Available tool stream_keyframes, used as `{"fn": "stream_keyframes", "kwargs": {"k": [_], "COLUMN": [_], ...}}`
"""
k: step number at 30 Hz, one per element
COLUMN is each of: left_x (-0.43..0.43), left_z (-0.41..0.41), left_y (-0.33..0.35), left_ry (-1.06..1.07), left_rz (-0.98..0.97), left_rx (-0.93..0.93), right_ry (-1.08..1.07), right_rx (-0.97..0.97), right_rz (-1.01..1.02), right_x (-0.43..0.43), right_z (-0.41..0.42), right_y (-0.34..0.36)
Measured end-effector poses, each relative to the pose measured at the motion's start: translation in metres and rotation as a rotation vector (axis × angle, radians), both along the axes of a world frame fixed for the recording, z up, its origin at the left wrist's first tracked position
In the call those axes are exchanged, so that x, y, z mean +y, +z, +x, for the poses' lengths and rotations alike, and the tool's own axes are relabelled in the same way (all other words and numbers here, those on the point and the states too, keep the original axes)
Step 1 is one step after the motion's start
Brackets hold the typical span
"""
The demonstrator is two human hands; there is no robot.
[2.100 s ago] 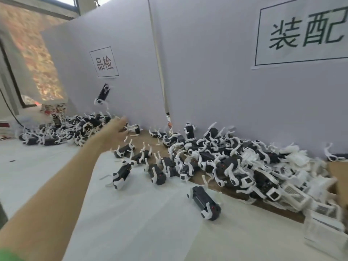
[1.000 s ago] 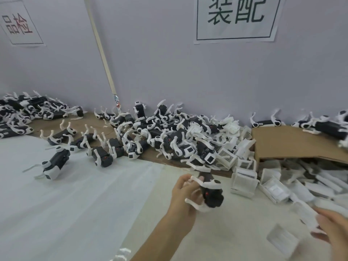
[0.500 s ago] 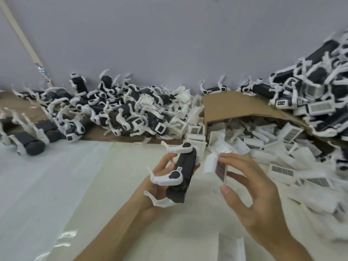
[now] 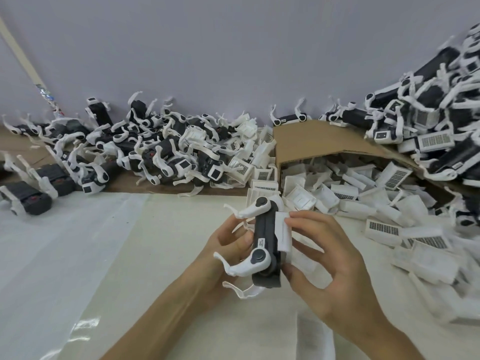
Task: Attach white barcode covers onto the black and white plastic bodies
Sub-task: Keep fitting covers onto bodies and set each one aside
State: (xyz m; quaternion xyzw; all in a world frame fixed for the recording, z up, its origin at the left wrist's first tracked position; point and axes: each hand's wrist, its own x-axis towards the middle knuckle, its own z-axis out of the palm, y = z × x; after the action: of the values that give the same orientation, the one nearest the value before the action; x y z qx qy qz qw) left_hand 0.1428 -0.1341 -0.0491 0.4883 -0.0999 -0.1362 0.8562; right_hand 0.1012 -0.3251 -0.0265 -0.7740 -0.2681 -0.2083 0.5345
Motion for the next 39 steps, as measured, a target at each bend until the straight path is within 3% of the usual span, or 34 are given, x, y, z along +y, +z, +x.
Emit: {"fn": "stream_keyframes", "kwargs": {"k": [5,10,21,29,33,39], "left_x": [0.003,0.004,0.003,0.002,-0.005,-0.019], "left_z": [-0.003,-0.007,-0.004,-0.002,-0.003,-0.015], "left_y": [-0.001,0.007,0.004,0.000,-0.004,-0.006], "left_ry": [-0.103,-0.080,-0.035,0.065,0.167,0.385], "left_rz": [-0.109,-0.076,-0.006,-0.006,0.125,0.535], "left_rx": [0.064,0.088,0.082,0.079,-0.004,-0.250], "right_ry": [0.000,-0.060,-0.068,0.156,0.059,-0.113], "right_rx": [0.010,0.004,0.063,0.242,0.244,0.133], "right_rz": [-0.053,-0.132,-0.021,-0.156,-0.072,0.113], "right_x": [-0.002,-0.003,-0.004,-0.006,-0.001,0.003], "right_z": [0.002,0.005,0.007,0.004,0.005,0.006], "right_y": [0.000,0.001,-0.001,-0.006,-0.011,-0.014]}}
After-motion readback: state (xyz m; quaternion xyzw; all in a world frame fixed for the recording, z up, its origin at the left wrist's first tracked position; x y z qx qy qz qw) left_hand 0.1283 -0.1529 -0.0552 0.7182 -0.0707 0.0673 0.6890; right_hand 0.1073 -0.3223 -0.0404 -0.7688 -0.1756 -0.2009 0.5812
